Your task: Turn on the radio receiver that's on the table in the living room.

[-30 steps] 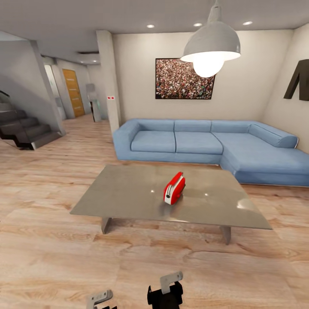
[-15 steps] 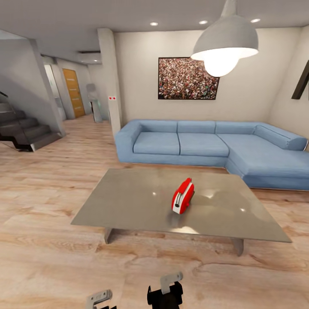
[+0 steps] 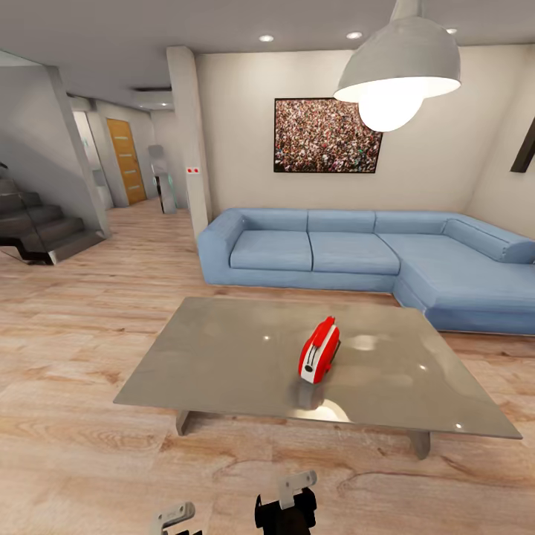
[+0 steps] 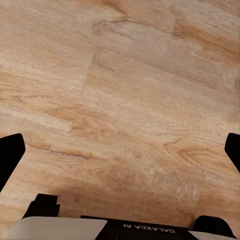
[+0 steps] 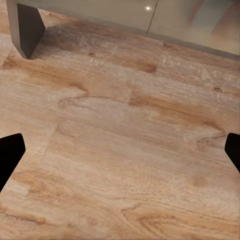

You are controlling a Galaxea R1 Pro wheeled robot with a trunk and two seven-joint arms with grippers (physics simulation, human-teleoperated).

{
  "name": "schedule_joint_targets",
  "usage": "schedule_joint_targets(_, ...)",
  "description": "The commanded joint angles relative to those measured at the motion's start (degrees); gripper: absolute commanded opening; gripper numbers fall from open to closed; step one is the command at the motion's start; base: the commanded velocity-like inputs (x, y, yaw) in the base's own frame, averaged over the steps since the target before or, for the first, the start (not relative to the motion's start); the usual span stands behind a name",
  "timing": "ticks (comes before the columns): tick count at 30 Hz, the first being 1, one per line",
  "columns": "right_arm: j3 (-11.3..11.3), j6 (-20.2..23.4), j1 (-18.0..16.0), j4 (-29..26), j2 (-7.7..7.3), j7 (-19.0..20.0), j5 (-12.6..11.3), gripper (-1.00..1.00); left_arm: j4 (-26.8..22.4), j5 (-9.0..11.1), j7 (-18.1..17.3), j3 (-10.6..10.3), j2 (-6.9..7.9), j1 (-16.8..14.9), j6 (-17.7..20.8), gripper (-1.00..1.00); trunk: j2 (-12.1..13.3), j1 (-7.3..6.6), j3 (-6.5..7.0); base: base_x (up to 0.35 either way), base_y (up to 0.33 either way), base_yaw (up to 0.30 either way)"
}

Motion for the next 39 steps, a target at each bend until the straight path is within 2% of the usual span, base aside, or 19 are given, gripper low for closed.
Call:
schedule_joint_targets(1, 0.0, 0.0, 0.0, 0.0, 0.0, 0.0, 0.0, 1.0, 0.0, 0.0, 0.0, 0.0, -0.01, 0.0, 0.0, 1.0, 0.0, 0.0, 0.0, 0.013, -0.001, 0.0)
schedule_joint_targets(16, 0.0, 0.0, 0.0, 0.0, 0.0, 0.0, 0.1, 1.0, 0.0, 0.1, 0.0, 0.0, 0.02, 0.0, 0.1, 1.0, 0.0, 0.0, 0.0, 0.154, 0.072, 0.0)
schedule_joint_targets(39, -0.2, -0.1, 0.0, 0.0, -0.27, 0.0, 0.1, 1.0, -0.1, 0.1, 0.0, 0.0, -0.12, 0.0, 0.1, 1.0, 0.0, 0.0, 0.0, 0.008, 0.004, 0.0)
